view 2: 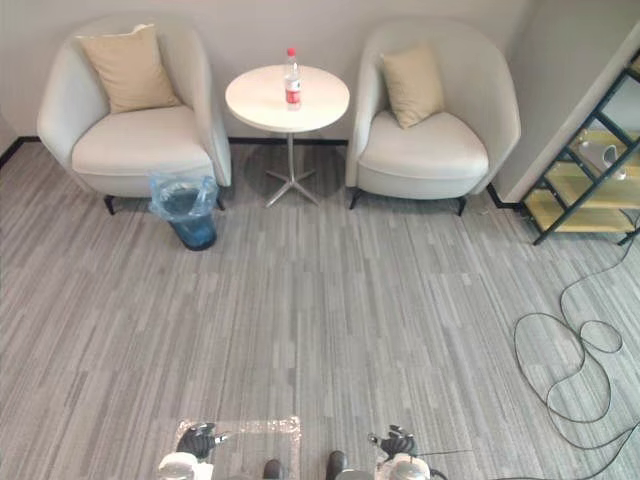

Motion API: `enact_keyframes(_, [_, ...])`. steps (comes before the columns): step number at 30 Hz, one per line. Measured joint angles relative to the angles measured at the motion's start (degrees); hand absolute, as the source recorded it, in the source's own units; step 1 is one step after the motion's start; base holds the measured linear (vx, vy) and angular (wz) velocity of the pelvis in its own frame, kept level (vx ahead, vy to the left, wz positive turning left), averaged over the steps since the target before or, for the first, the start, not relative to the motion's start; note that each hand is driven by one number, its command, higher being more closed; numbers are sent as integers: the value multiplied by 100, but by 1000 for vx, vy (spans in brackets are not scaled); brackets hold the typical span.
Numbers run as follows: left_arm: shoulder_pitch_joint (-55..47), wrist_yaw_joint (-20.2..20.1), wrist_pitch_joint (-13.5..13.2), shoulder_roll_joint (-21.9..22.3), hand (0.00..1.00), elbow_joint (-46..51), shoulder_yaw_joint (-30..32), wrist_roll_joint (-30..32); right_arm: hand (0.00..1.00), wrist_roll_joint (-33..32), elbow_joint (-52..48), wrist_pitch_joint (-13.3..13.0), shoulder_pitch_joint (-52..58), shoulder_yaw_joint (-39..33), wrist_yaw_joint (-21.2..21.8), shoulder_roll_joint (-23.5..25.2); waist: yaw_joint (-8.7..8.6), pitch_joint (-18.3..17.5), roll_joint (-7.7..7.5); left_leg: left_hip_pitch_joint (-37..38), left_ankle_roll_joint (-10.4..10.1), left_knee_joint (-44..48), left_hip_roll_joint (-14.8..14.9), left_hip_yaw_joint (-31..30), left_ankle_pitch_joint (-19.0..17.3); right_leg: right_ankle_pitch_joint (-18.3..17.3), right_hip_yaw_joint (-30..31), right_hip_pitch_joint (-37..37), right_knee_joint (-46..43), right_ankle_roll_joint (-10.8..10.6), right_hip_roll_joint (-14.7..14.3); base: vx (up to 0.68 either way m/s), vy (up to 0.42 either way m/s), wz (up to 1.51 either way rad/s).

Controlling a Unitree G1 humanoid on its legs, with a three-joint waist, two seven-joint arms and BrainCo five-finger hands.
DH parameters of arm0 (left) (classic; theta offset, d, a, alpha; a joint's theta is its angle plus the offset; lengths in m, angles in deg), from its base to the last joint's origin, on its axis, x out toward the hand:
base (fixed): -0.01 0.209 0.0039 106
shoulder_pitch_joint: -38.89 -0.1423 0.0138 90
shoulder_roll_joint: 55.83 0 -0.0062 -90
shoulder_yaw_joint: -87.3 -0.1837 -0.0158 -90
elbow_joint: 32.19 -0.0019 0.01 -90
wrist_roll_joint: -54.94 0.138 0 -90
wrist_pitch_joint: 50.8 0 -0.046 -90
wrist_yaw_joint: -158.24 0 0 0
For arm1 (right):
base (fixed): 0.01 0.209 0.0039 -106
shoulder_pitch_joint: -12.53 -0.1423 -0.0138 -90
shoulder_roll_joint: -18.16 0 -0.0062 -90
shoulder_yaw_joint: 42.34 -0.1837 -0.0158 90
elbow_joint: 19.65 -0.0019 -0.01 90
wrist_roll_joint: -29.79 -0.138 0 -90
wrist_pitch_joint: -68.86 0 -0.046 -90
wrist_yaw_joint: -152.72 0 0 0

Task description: Gather rubbish on tea table into small bin, then transfer packed bag to large trash can.

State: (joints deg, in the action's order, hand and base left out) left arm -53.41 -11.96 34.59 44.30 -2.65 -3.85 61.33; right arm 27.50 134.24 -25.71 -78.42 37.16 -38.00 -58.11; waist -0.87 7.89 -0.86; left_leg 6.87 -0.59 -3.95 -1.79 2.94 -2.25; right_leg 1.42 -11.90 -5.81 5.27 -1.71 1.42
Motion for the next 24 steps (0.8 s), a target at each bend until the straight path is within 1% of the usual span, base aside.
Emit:
enact_keyframes(11, [63,-9,-1,2,0,-110,0,-28,0,-10,2,7,62,-10,5,6,0,10,-30,14,-24,-2,36,36,-16,-6,5,-1,22,6,-37,-17,-14,-1])
enact_keyframes(16, [79,-113,0,2,0,-134,-1,-37,0,-16,15,12,88,-38,18,11,-1,0,-61,14,-24,-5,35,27,-16,-7,-4,-2,27,6,-37,-14,-6,0])
enact_keyframes(21, [122,-122,3,2,0,-211,-6,-35,0,-41,15,12,88,-41,66,12,-6,-4,-72,-7,-26,-7,35,26,-17,-11,-5,21,29,10,-38,0,0,0])
enact_keyframes(24, [156,-122,7,0,0,-210,-56,-39,0,-120,14,12,85,-65,66,16,-17,13,-93,-79,-56,-3,49,-24,-35,-67,-47,67,2,54,-51,0,0,9])
